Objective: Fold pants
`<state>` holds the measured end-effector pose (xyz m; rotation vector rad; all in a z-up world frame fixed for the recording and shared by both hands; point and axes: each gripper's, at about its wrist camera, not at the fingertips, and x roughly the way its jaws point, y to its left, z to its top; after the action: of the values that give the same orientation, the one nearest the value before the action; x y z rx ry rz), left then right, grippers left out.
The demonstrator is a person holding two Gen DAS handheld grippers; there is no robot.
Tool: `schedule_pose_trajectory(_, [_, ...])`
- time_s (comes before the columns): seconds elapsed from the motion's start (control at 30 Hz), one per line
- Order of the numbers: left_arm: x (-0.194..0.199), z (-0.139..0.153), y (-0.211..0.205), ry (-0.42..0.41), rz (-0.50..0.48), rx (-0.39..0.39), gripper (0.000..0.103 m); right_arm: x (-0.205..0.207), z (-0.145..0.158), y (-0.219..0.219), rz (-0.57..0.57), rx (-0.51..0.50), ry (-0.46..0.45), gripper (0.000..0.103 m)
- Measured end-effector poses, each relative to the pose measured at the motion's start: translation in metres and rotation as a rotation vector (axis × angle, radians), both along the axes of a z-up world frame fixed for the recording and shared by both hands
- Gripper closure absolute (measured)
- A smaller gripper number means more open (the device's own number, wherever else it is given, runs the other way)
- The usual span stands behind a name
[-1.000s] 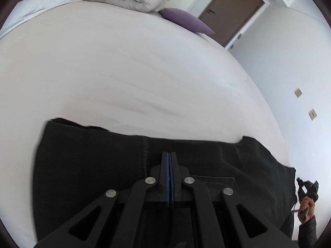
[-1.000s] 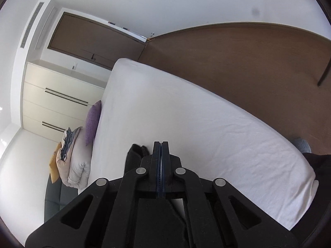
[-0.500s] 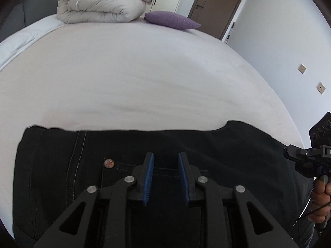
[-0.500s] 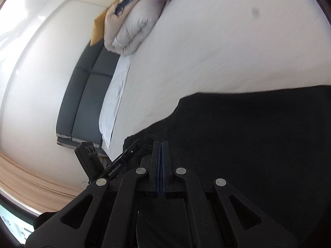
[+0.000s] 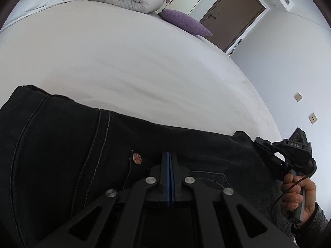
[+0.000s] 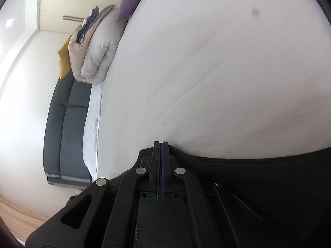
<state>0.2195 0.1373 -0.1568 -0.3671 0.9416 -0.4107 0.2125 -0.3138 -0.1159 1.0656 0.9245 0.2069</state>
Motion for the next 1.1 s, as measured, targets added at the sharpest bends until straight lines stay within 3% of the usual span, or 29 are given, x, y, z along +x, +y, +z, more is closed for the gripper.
schedule_pose_trajectory(0.1, [-0.006, 0.008, -0.008, -0.013, 0.012, 0.063, 0.099, -0.038, 0.031, -0.019, 0.031, 0.046, -0.073, 0.103])
schedule_pose_trajectory(0.17, [-0.016, 0.027, -0.030, -0.042, -0.005, 0.129, 0.103, -0.070, 0.040, -0.006, 0.096, 0.020, -0.091, 0.103])
schedule_pose_trajectory(0.23, [-0.033, 0.047, -0.062, -0.094, -0.081, 0.084, 0.102, -0.096, 0.025, -0.008, 0.099, 0.039, -0.040, 0.103])
schedule_pose_trajectory(0.3, [-0.050, 0.053, -0.104, -0.094, -0.174, 0.067, 0.102, -0.113, -0.009, -0.022, 0.042, 0.100, 0.016, 0.103])
schedule_pose_trajectory(0.33, [-0.057, 0.051, -0.126, -0.088, -0.224, 0.060, 0.102, -0.125, -0.013, -0.034, 0.024, 0.144, -0.006, 0.103])
schedule_pose_trajectory(0.4, [-0.069, 0.037, -0.157, -0.055, -0.280, 0.057, 0.102, -0.147, -0.002, -0.056, -0.013, 0.056, 0.000, 0.103])
schedule_pose_trajectory(0.5, [-0.079, 0.011, -0.177, 0.009, -0.282, 0.024, 0.102, -0.180, -0.006, -0.101, -0.116, 0.077, 0.008, 0.103])
schedule_pose_trajectory(0.63, [-0.073, -0.004, -0.165, 0.029, -0.226, -0.065, 0.099, -0.243, -0.001, -0.159, -0.229, 0.030, -0.036, 0.103])
schedule_pose_trajectory(0.77, [-0.078, -0.002, -0.150, 0.008, -0.217, -0.042, 0.099, -0.301, -0.005, -0.208, -0.392, 0.065, -0.069, 0.103])
schedule_pose_trajectory(0.93, [-0.089, 0.000, -0.117, 0.003, -0.165, -0.045, 0.099, -0.350, -0.008, -0.246, -0.511, 0.082, -0.100, 0.103])
schedule_pose_trajectory(1.1, [-0.102, 0.026, -0.088, -0.033, -0.066, 0.027, 0.099, -0.377, 0.013, -0.263, -0.606, -0.003, -0.111, 0.103])
